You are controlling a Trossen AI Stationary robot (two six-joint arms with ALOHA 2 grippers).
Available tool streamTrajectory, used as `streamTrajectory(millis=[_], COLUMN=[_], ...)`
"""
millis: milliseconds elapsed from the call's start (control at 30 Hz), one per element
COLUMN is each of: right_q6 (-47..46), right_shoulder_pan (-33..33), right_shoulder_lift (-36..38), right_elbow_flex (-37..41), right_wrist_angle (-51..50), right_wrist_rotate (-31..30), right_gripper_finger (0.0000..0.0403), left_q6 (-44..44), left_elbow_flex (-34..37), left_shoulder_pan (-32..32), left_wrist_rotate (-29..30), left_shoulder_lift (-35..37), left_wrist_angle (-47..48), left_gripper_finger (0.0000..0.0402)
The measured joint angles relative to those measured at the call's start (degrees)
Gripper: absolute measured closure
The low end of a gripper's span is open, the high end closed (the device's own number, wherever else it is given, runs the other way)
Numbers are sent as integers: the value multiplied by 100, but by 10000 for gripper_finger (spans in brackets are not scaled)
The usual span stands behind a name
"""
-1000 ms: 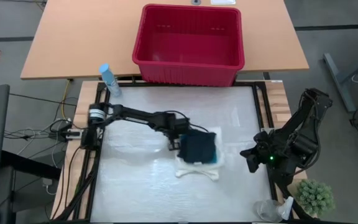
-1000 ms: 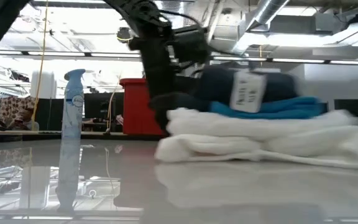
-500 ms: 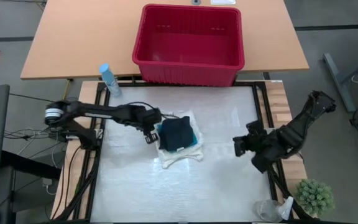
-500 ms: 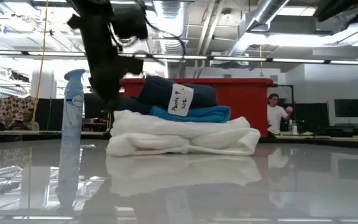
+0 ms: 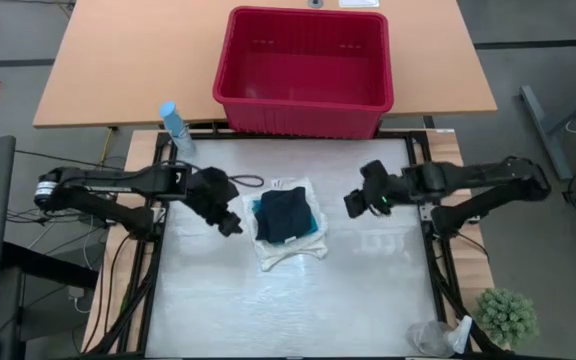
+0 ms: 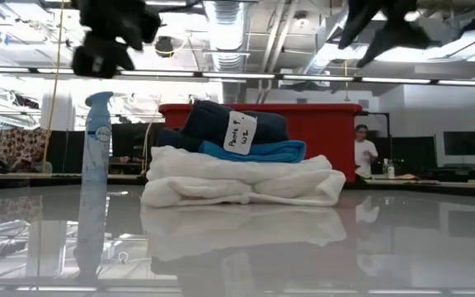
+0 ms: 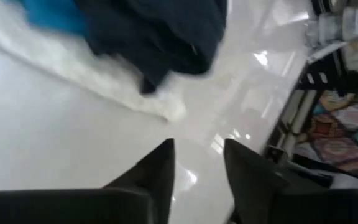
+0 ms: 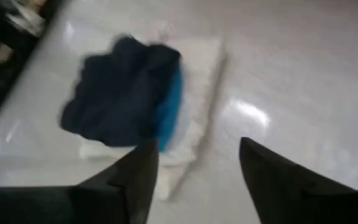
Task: Fold laundry
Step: Put the folded stacked clothes into the red laundry bin
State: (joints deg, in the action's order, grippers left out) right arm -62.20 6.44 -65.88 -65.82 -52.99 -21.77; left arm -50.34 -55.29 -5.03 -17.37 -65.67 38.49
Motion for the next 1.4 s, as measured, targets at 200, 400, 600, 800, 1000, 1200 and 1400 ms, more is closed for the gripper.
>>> streamTrajectory(millis=[200,400,600,800,1000,1200,1400], right_q6=[1002,1365,1665,1784,1964,2067,2027], right_shoulder_pan=[-959,-1421,-1587,-1755,-2016,-2201,-2196], right_shoulder_lift=[-363,-990,-1707,-2275,-2535,-2983,-3299], right_elbow_flex=[177,486,538,538,533,535,535], right_wrist_angle=[187,1036,1725,2120,2443,3011,3270], right_wrist_rotate=[1303,1964,2264,2604,2803,3085,3149], right_gripper_finger=[121,119,119,119,119,119,119], left_q6=[-1273,-2392,-3038,-3686,-3982,-4071,-4158], left_elbow_flex=[126,965,1973,2969,3518,3571,3567], left_shoulder_pan=[598,766,867,941,933,933,933], left_wrist_rotate=[625,1378,2009,2672,3575,3560,3733], left_shoulder_lift=[-85,164,527,528,345,-79,-470], left_wrist_angle=[-14,-845,-2087,-3094,-4312,-4504,-4609], left_gripper_finger=[203,161,157,157,157,157,157])
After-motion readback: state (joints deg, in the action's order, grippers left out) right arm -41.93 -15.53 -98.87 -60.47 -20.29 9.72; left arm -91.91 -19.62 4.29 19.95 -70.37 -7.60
